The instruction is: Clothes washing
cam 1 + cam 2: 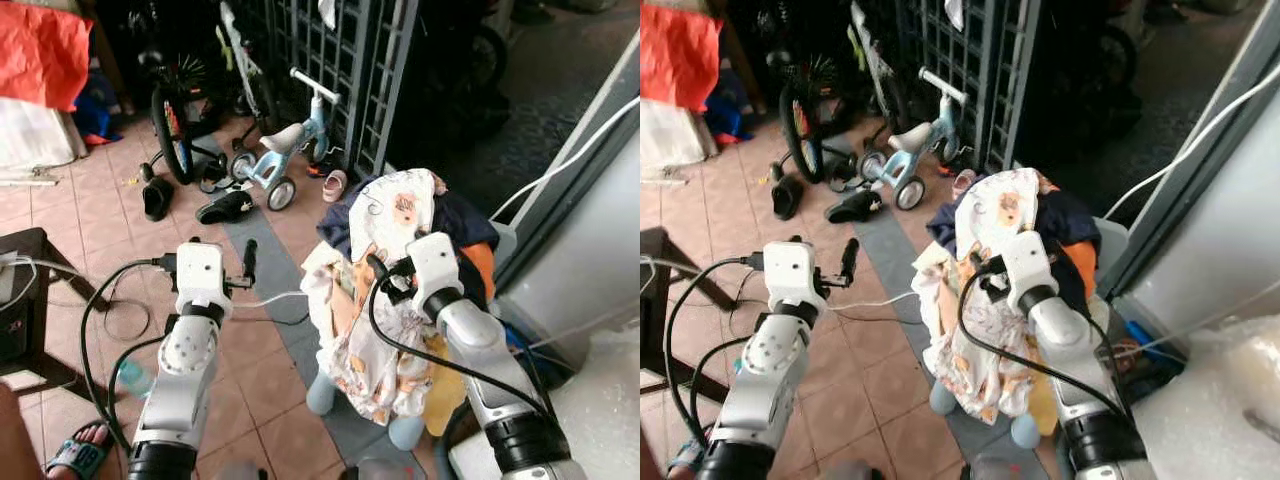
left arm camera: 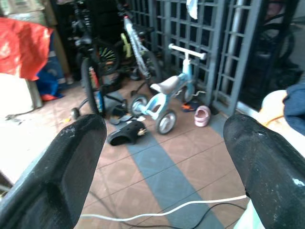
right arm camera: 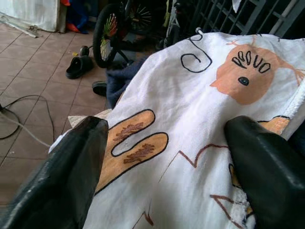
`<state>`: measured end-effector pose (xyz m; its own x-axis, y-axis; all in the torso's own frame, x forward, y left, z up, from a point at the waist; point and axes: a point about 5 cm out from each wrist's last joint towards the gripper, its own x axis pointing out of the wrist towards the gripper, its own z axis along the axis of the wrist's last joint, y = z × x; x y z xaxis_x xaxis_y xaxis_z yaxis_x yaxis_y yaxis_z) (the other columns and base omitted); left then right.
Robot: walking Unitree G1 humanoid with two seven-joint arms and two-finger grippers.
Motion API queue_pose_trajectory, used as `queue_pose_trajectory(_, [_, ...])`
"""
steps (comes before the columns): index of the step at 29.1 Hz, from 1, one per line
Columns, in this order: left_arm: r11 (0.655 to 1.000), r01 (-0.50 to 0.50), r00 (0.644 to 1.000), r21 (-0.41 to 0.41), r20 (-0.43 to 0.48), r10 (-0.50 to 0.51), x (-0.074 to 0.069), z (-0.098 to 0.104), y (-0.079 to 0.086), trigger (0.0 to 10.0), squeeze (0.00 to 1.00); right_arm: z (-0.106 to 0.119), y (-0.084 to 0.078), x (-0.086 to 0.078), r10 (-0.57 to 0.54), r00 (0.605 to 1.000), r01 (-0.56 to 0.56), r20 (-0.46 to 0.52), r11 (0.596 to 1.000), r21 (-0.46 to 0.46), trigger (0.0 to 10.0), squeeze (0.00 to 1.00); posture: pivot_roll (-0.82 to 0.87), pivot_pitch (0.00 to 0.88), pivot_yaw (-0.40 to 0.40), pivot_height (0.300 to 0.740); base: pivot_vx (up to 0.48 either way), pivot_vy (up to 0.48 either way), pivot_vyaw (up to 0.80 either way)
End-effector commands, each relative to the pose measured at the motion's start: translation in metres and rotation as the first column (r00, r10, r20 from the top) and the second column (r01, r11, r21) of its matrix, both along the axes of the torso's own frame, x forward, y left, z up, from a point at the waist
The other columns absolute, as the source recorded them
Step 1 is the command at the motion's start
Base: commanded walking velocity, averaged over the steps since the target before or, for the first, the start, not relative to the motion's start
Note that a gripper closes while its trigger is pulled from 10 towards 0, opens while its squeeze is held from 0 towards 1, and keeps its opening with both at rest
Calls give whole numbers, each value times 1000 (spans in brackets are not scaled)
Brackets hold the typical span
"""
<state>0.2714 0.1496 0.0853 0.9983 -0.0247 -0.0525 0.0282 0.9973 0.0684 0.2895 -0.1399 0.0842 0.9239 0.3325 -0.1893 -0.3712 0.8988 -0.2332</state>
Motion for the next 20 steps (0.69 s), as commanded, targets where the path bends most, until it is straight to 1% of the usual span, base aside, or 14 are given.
queue_pose_trajectory(1, [1000, 0, 1000, 12, 12, 0, 0, 5, 0, 10000, 0, -10, -2, -4, 4, 999, -5, -53, 1000, -17, 0, 0, -20, 0, 6, 740, 0, 0, 0])
queue_pose_trajectory(6, [1000, 2, 1000, 16, 10, -3, 0, 5, 0, 10000, 0, -11, -1, -3, 1, 998, -3, -65, 1000, -31, 0, 0, -20, 0, 8, 740, 0, 0, 0])
queue_pose_trajectory(14, [1000, 2, 1000, 22, 7, -2, 0, 5, 1, 10000, 0, -18, -7, -2, -32, 995, 24, -99, 997, -75, 0, 0, -19, 0, 9, 740, 0, 0, 0])
queue_pose_trajectory(20, [1000, 1, 1000, 24, 6, -1, 0, 5, 1, 10000, 0, -19, -8, -3, -33, 994, 24, -106, 996, -84, 0, 0, -19, 0, 7, 740, 0, 0, 0])
